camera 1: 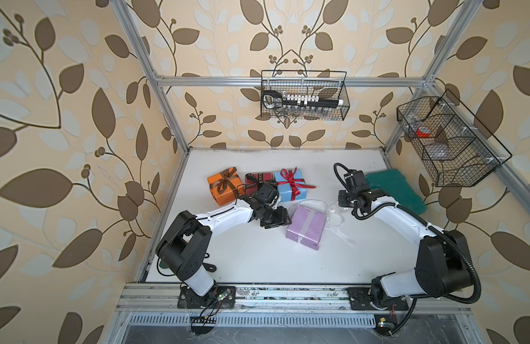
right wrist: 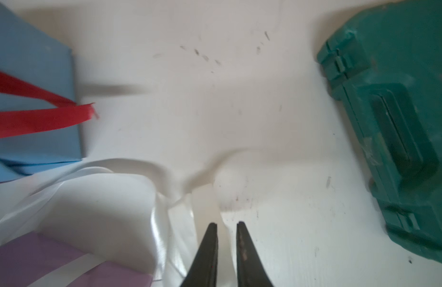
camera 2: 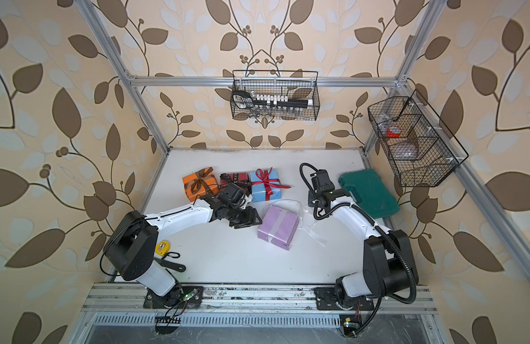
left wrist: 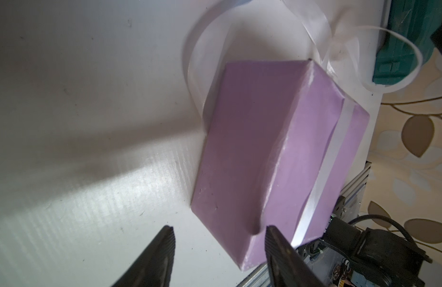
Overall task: Untie the ribbon bows on the gift boxes
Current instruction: Untie the ribbon from the gift box.
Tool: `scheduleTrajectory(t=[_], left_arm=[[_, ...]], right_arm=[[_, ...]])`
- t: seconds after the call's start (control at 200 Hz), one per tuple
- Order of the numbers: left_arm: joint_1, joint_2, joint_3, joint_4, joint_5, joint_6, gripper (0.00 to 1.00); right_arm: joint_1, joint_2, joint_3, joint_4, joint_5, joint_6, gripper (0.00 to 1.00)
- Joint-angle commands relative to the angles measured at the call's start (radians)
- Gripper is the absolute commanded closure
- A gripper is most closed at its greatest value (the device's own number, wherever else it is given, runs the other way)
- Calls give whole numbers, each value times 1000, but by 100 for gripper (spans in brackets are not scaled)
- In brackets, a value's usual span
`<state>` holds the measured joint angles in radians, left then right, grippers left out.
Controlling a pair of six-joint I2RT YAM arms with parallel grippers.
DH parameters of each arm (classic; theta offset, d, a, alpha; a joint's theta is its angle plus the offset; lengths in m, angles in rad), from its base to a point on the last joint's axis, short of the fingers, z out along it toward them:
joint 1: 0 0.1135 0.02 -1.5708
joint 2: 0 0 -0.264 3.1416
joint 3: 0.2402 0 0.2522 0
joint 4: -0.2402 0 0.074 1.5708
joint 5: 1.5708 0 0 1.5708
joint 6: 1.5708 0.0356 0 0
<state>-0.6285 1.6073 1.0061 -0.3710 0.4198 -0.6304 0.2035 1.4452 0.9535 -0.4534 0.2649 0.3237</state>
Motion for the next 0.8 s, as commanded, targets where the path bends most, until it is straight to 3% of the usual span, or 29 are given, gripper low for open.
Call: scheduleTrajectory(t=[0.0, 0.045, 0.095, 0.375, 0.52, 0.795], left_arm=[[2, -33, 8, 11, 19, 0, 40], [2, -33, 9, 11, 19, -1, 40], [2, -33, 9, 13, 21, 0, 39], [5, -43, 30, 44, 33, -5, 38], [5, -32, 35, 89, 43, 2, 38], [4, 10, 41, 116, 59, 32, 39]], right_arm=[[-27, -43, -35, -34, 9, 51, 78], [-29, -64, -35, -42, 34, 56, 61], [-29, -88, -24, -56, 12, 52, 52], [-28, -277, -83, -37, -528, 117, 51], [-4, -315, -214, 141, -859, 290, 52], [131, -315, -330, 332, -870, 517, 56]])
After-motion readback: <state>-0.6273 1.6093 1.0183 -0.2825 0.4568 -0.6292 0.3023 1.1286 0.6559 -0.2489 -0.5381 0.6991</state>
